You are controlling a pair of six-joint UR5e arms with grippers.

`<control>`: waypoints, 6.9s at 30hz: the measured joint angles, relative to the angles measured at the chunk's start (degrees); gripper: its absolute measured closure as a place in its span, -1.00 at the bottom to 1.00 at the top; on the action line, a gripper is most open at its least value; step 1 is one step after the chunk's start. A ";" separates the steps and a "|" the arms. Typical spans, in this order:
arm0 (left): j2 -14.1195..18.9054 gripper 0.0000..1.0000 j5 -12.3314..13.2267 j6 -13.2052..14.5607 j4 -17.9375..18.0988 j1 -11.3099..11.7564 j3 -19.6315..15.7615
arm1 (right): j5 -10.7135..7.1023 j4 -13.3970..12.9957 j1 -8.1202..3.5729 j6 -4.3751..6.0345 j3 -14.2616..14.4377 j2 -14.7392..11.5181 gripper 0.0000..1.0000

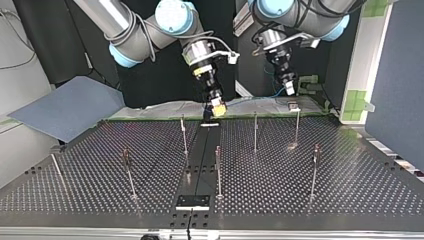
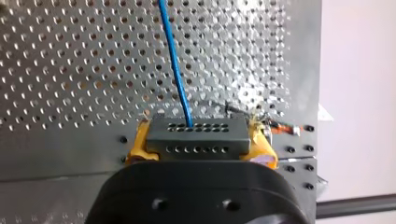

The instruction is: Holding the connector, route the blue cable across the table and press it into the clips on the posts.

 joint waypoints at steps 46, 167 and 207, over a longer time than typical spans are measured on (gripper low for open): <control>4.43 1.00 12.33 -2.61 -4.79 16.12 11.98 | -2.90 8.52 1.90 6.68 -22.23 8.91 1.00; 10.07 -1.00 36.86 -9.00 -25.17 17.83 12.73 | 5.79 21.59 1.35 0.23 -32.53 12.66 1.00; -6.14 -1.00 34.68 -7.43 -19.64 15.75 25.19 | 5.79 21.66 1.04 0.32 -32.53 12.69 1.00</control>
